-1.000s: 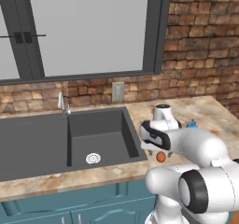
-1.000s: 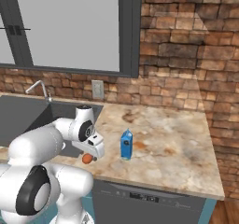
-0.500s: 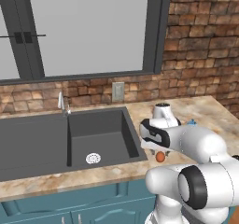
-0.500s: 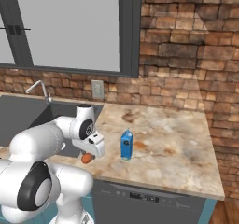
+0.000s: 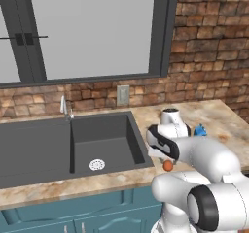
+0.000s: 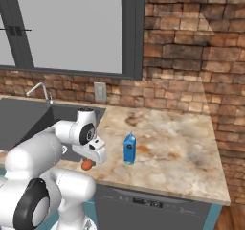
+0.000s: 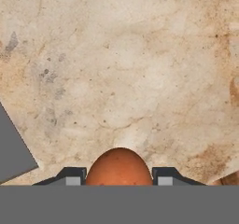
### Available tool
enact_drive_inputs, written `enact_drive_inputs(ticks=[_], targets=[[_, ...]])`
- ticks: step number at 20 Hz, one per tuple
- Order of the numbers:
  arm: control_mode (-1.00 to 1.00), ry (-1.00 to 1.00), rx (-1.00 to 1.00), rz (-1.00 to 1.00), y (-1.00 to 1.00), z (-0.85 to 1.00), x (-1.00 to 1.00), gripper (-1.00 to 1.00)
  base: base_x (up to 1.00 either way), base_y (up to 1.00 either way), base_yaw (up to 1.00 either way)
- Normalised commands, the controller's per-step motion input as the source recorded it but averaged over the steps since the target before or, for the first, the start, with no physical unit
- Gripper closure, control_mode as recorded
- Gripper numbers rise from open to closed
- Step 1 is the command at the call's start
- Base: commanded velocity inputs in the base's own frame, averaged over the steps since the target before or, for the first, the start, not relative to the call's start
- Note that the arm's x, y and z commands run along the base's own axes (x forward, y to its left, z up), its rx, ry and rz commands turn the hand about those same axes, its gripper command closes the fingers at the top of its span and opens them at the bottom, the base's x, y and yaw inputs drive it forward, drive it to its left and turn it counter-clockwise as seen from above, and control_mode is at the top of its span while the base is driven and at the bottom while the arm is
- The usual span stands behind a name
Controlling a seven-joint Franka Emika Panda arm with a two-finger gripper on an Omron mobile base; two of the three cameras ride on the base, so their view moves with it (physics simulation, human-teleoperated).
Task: Gather the eggs and milk located in the vicinity of the sink area and place them right next to the bowl.
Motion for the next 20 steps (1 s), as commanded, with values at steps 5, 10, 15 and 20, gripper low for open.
enact_drive_inputs(ticks=[5, 10, 15, 20], targets=[[-1.00, 0.00, 0.00, 0.00, 0.00, 0.22, 0.00, 1.00, 0.00, 0.00, 0.00], [-1.00, 0.00, 0.00, 0.00, 0.00, 0.63, 0.00, 1.00, 0.00, 0.00, 0.00], [-1.00, 0.00, 0.00, 0.00, 0.00, 0.55, 0.00, 1.00, 0.00, 0.00, 0.00], [-1.00, 0.00, 0.00, 0.00, 0.00, 0.45, -0.03, 1.00, 0.00, 0.00, 0.00]])
